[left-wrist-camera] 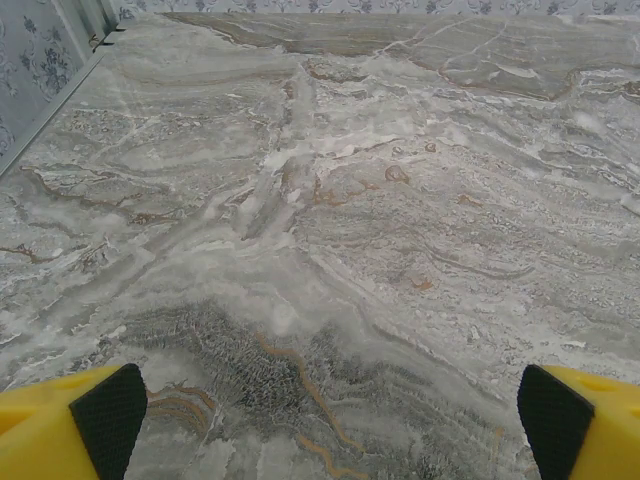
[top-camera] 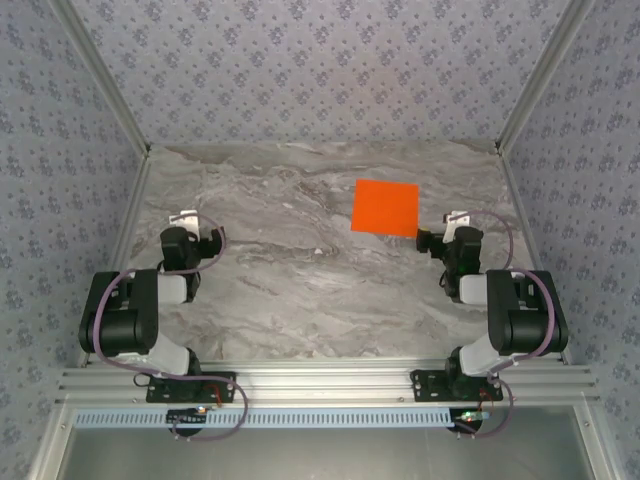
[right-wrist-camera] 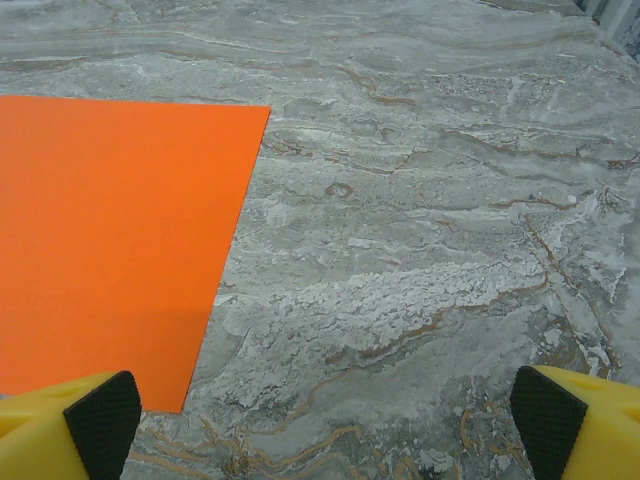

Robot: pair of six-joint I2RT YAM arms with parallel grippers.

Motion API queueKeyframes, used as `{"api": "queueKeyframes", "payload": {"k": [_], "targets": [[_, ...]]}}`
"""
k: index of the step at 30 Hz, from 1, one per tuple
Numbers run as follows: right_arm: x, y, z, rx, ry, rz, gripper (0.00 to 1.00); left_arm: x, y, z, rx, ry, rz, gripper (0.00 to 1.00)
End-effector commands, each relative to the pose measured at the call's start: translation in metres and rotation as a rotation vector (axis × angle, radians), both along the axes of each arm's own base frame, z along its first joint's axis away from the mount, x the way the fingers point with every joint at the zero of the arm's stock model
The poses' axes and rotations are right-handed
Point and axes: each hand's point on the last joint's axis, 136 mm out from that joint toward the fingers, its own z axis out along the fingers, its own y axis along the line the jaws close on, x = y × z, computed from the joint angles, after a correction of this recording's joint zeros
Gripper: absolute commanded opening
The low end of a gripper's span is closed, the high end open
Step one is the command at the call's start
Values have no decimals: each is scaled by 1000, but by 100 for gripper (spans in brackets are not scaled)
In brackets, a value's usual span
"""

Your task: Fold a paper plane with a square sheet of paper (fold left side to right side)

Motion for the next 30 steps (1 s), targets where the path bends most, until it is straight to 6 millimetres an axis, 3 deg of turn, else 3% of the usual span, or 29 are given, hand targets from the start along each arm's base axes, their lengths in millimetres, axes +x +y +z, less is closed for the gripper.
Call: {"api": "queueKeyframes", "payload": {"k": [1, 23, 28, 30], "targets": [[5, -1, 9, -18, -35, -1, 100, 6, -3, 7, -11, -18, -12, 98], [4, -2, 9, 4, -33, 8, 100, 5, -1, 7, -12, -19, 0, 98], [3, 0, 29, 2, 12, 6, 100, -11, 24, 38, -21, -42, 168, 98], [2, 5, 43, 20, 43, 14, 100, -19, 23, 52, -68, -14, 188, 98]]}}
